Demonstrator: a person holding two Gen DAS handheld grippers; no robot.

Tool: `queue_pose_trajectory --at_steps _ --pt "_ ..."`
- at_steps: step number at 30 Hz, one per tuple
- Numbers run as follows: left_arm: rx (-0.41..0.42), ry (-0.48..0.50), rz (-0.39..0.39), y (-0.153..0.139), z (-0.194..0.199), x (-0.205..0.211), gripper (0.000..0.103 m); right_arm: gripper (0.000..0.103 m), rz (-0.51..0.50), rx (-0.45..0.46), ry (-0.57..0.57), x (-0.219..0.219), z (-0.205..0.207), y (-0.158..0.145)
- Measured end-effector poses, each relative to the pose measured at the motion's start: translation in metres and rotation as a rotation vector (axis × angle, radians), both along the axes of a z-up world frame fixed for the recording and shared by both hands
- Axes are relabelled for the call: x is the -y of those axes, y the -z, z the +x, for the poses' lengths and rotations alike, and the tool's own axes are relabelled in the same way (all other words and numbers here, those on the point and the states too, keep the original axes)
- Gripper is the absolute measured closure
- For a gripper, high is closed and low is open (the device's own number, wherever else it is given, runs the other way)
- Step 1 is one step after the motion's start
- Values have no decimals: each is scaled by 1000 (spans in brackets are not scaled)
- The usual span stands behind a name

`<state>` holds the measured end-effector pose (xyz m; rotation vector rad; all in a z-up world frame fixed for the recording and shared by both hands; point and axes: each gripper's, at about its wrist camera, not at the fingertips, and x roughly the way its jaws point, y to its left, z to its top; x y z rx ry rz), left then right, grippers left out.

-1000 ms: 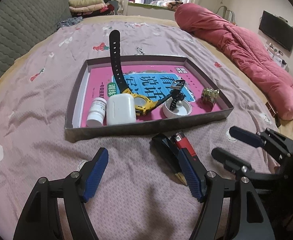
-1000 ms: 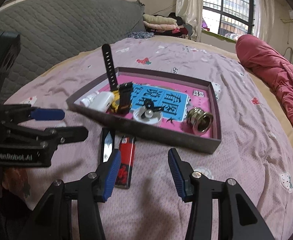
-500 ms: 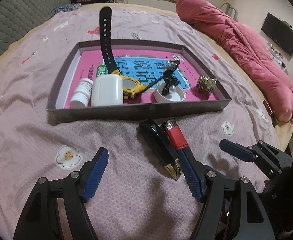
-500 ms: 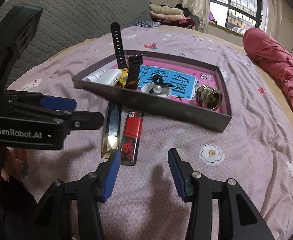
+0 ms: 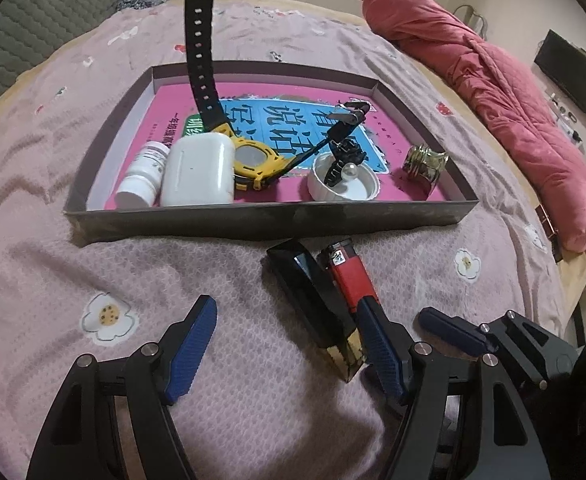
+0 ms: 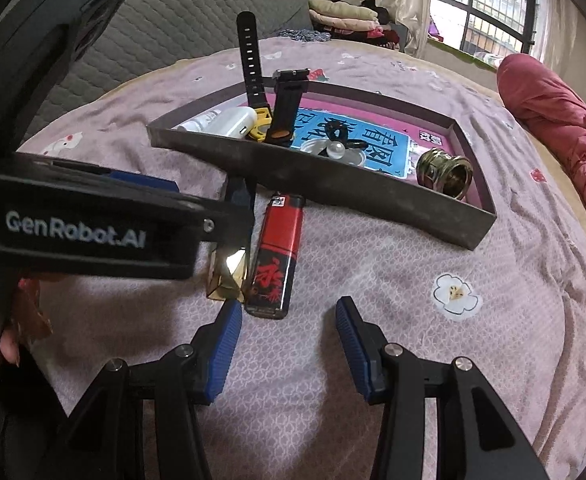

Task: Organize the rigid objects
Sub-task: 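Grasp the black-and-gold box with left tool while right tool grasps the red lighter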

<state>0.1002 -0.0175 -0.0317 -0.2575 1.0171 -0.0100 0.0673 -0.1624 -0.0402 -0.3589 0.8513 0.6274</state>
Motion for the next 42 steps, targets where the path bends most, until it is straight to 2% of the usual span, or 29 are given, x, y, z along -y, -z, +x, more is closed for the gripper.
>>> queue_pose_trajectory --at_steps 4,15,22,34,39,42 --pt "-18 -14 40 5 6 3 29 54 5 -6 9 -1 3 2" --pt "-44 -44 47 7 12 -12 24 53 5 16 28 -9 10 6" --pt "-54 -49 101 6 14 -13 24 53 -6 36 52 -17 20 7" --pt "-98 -107 5 14 14 -24 24 53 -53 86 58 -24 31 8" --pt "-104 -108 6 16 17 -20 24 53 -67 76 25 -26 38 9" --pt "-108 -107 14 18 19 -19 24 63 -65 66 22 -25 42 7"
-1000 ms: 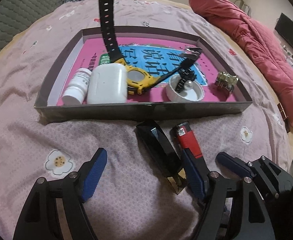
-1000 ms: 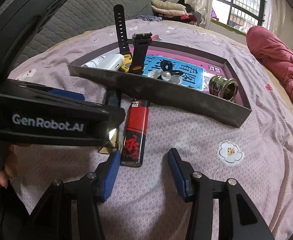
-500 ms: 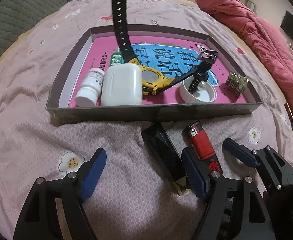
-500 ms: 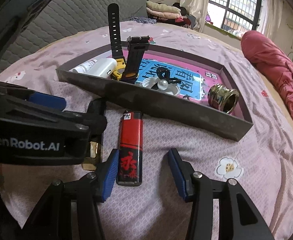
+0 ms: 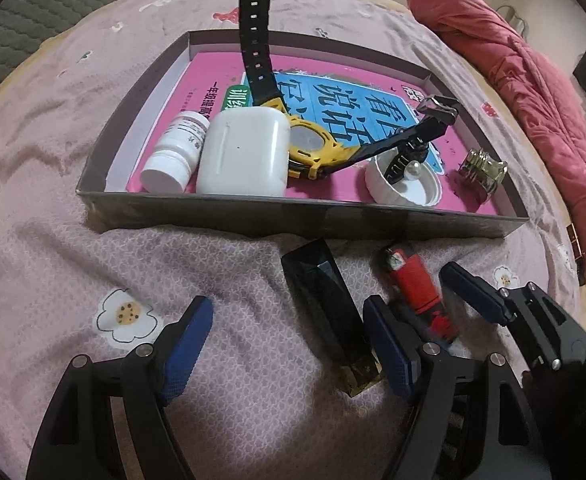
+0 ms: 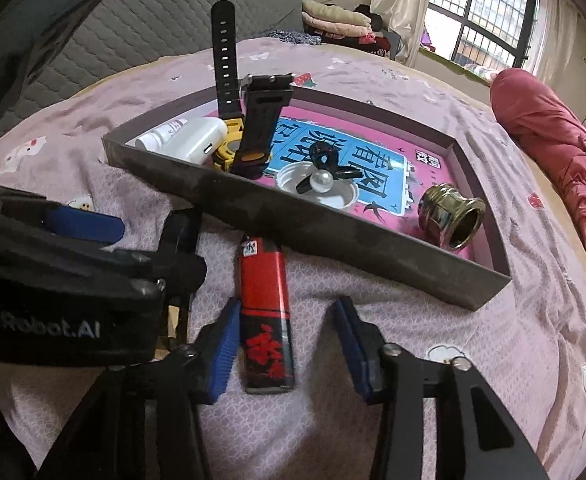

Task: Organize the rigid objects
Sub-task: 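Grasp the black-and-gold box with left tool while right tool grasps the red lighter, then carry the black box toward the grey box with left tool while right tool carries the lighter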

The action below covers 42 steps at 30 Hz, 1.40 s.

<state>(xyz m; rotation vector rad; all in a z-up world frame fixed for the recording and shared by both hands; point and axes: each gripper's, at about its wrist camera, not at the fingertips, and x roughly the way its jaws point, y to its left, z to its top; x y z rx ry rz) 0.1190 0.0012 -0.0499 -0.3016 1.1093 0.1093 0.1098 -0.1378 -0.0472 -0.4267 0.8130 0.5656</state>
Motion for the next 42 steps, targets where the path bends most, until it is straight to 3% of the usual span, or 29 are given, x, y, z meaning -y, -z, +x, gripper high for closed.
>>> queue_pose_trajectory --at_steps 2,15,25,30,34,42 --pt "-3 2 11 1 2 3 24 70 -11 4 -1 3 2 -2" --pt "-22 6 147 11 13 28 22 81 -32 28 -9 11 2 -7" --pt "-14 70 142 4 14 37 47 81 -14 19 -13 18 6 -8" --pt "0 81 96 -2 13 33 63 81 7 15 10 29 7 -10" --pt "9 72 -2 -5 9 18 77 81 40 -8 20 33 10 -11" --pt "35 64 -88 -11 -5 -9 80 81 69 -32 27 35 15 -11"
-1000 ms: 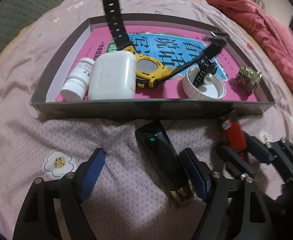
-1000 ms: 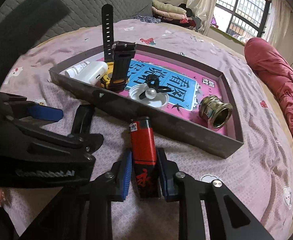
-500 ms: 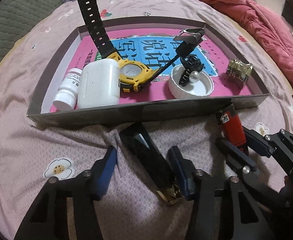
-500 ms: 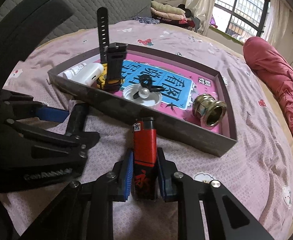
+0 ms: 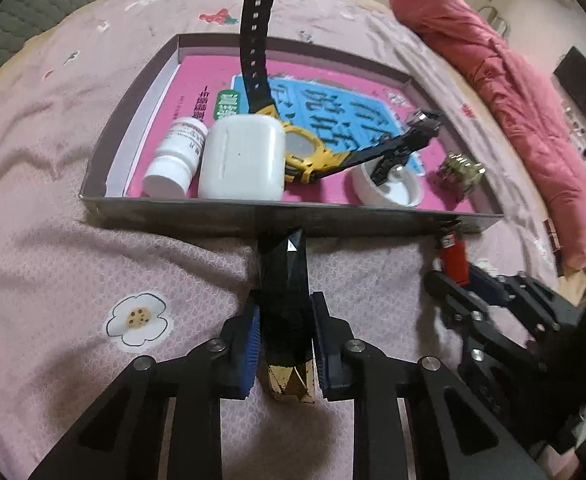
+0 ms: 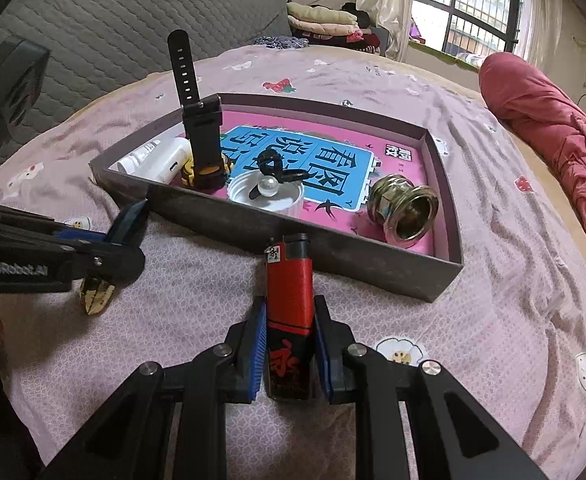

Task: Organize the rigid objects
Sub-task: 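Carry the black box toward the grey box with left tool while right tool carries the lighter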

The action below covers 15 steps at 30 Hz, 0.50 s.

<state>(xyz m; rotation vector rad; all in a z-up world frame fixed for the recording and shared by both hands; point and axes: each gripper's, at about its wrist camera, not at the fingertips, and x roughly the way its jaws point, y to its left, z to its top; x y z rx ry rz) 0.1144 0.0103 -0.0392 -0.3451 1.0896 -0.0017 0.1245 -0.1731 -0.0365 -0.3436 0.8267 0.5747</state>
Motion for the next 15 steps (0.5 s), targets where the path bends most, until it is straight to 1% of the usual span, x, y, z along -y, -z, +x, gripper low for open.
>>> queue_pose_trajectory --at_steps 2,5,7,11,15 --pt "50 18 -10 -9 -7 -2 80 81 11 -8 1 0 2 0" --pt "111 42 8 -23 -13 -1 80 81 31 -19 3 2 3 -1" --pt "136 45 18 -29 -13 0 80 81 48 -25 3 3 3 -2" --pt "153 40 13 -34 -15 -6 80 81 86 -22 -7 4 0 -9" --pt "172 29 46 -39 -16 -9 80 81 131 -14 -7 6 -2 -15"
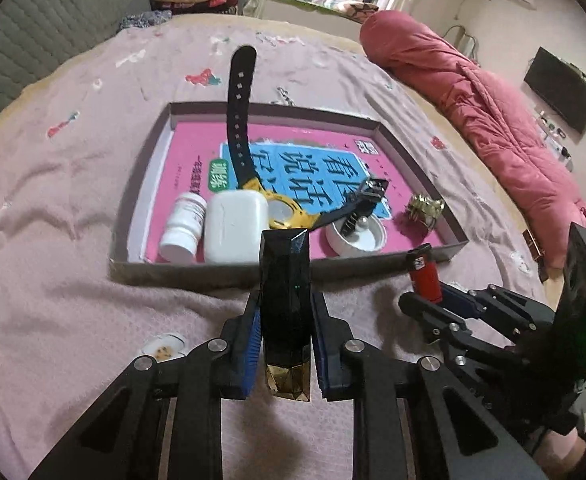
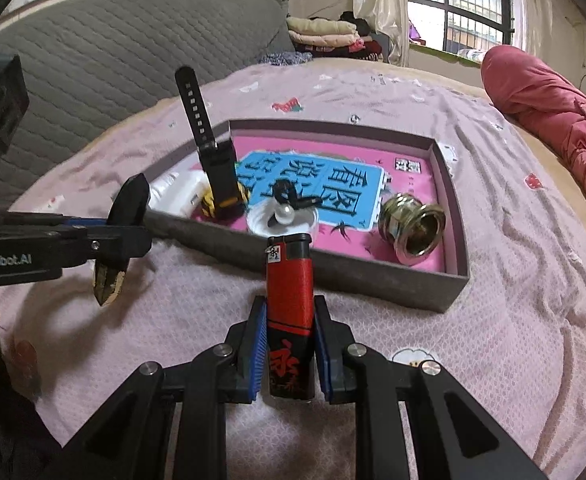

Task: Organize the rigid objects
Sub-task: 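Carry the black box toward the grey box with left tool while right tool carries the lighter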

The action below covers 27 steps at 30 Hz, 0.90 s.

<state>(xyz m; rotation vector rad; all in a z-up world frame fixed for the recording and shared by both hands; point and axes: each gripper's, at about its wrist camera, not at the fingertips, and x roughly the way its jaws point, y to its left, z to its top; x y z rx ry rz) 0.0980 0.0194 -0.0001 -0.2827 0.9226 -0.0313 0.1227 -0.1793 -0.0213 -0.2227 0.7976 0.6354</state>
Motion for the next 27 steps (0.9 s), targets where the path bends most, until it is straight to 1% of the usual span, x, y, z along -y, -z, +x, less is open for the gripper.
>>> queue_pose_trajectory --at_steps 3,9,18,27 --pt "17 -13 11 -5 -1 -3 80 81 35 9 10 2 0 -7" --pt "50 -18 56 -14 3 -2 80 81 105 69 33 7 0 -30" --pt "71 -28 68 -20 7 -7 80 81 131 103 45 3 5 -44" --pt "78 -40 74 -23 11 -14 80 81 146 122 59 -3 12 -50"
